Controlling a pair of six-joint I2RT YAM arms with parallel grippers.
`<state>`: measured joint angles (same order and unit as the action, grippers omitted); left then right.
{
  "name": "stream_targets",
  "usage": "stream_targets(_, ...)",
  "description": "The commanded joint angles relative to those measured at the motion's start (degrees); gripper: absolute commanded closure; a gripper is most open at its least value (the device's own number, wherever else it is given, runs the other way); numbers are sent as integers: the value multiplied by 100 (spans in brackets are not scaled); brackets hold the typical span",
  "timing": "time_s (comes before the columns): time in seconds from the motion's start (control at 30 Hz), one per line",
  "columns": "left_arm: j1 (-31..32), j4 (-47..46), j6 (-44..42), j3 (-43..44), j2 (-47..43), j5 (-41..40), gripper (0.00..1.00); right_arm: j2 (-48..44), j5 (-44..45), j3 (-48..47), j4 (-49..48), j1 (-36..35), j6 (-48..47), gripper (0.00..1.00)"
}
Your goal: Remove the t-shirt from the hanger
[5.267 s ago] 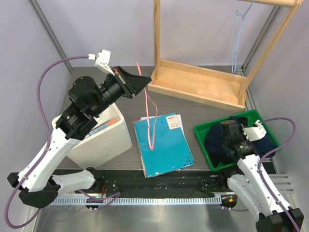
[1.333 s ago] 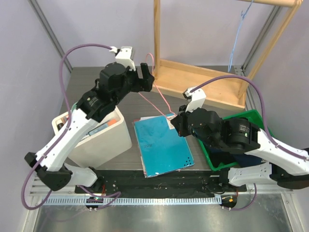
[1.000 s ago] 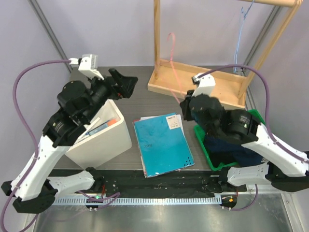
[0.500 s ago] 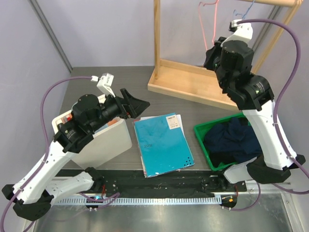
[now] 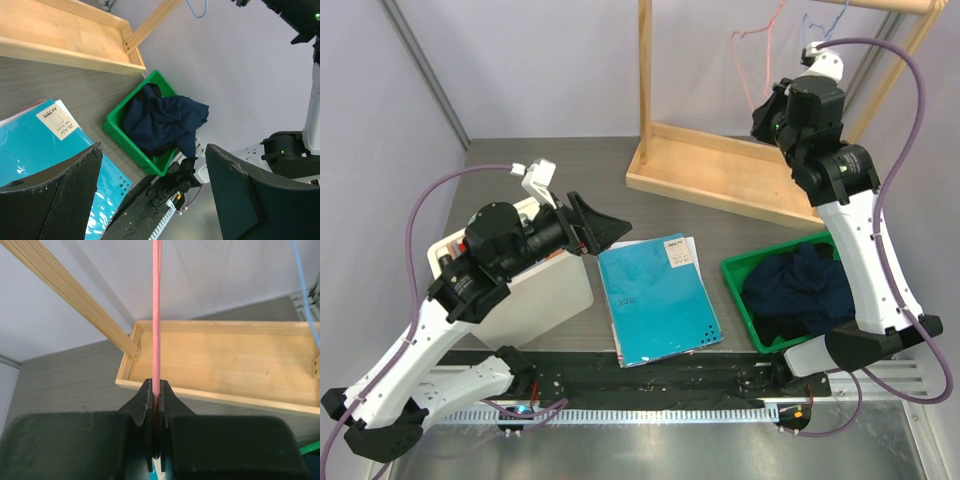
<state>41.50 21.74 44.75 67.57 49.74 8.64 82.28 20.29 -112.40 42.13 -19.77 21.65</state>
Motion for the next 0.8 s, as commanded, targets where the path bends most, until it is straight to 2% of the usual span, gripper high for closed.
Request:
stream_targets(0.0,-1,-354,104,-165,-52,287,17,-274,-377,516,-459,-1,173,99)
stream_targets(0.23,-1,-451,113,-262,-34,348,17,-467,-473,1430,-732,-1,112,99)
stream_targets(0.43,-1,-521,183,-262,80,533,17,-450,-281,1494,-820,-1,-29,99)
stream_targets(0.67,-1,-688,341,-420,54,656,17,-651,-350,1334,-496,-9,-47,55)
stream_targets(0.73,-1,-732,359,-455,71,708,17,-774,-429,1387,-311,-1,-56,50)
stream_targets(0.77,-1,-750,385,-473,80,717,17,-932,-543,1405,-232,-9,-21,43)
